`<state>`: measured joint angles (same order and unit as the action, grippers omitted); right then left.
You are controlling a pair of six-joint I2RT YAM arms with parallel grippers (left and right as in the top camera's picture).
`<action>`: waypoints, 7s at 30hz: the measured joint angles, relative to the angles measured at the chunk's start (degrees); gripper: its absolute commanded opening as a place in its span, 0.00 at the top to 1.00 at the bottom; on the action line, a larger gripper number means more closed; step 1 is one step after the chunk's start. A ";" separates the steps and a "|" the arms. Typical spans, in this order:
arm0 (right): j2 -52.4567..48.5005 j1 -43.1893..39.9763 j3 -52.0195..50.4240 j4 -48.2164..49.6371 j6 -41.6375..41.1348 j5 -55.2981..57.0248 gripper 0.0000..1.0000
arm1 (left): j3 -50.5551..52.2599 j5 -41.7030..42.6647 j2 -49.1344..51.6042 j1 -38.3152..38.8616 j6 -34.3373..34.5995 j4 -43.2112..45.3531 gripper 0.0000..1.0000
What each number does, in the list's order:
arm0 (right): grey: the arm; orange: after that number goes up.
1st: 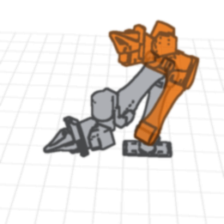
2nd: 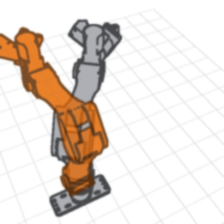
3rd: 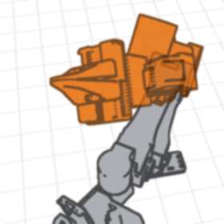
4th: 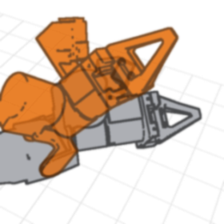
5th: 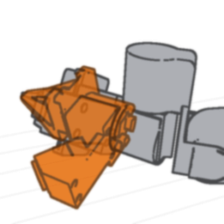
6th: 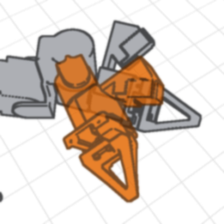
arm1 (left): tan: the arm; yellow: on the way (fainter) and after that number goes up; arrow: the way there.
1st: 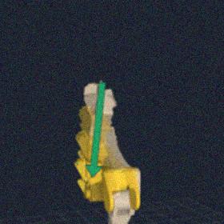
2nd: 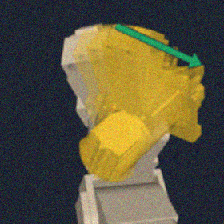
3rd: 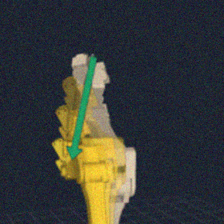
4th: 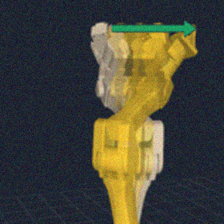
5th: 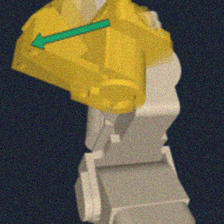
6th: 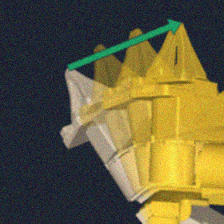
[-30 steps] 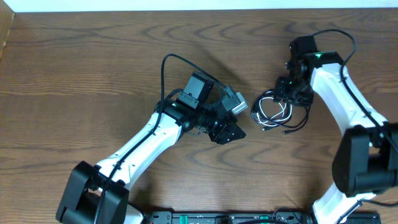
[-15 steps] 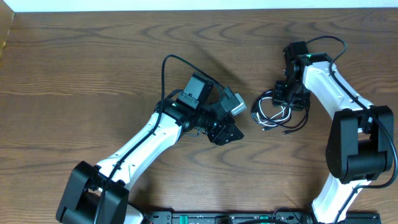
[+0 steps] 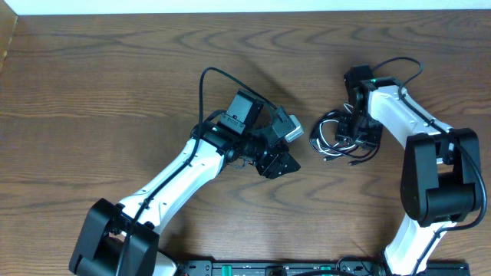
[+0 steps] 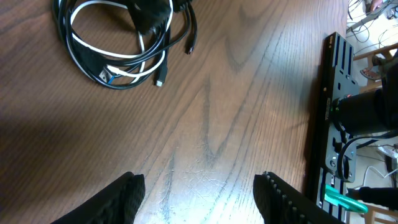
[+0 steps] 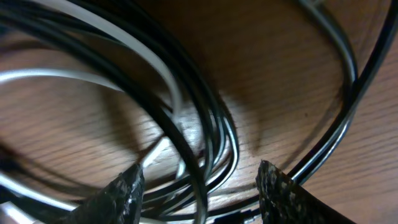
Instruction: Untangle cables
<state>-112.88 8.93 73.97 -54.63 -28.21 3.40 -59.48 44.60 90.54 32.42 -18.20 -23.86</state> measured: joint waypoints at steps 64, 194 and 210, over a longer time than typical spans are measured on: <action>34.51 0.52 21.20 -12.07 33.55 -36.85 0.99 | 0.00 5.60 0.00 4.37 1.18 15.67 0.38; 13.18 0.70 4.94 -2.47 24.96 -20.33 0.49 | 0.00 24.72 -21.90 -74.36 3.41 -5.73 0.92; 12.41 24.52 3.28 -0.92 -5.66 -5.29 0.45 | 0.00 25.62 -21.90 -66.75 3.39 -5.70 0.92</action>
<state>-100.47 33.45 77.25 -55.55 -33.87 -1.89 -59.48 70.22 68.64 -34.33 -14.81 -29.56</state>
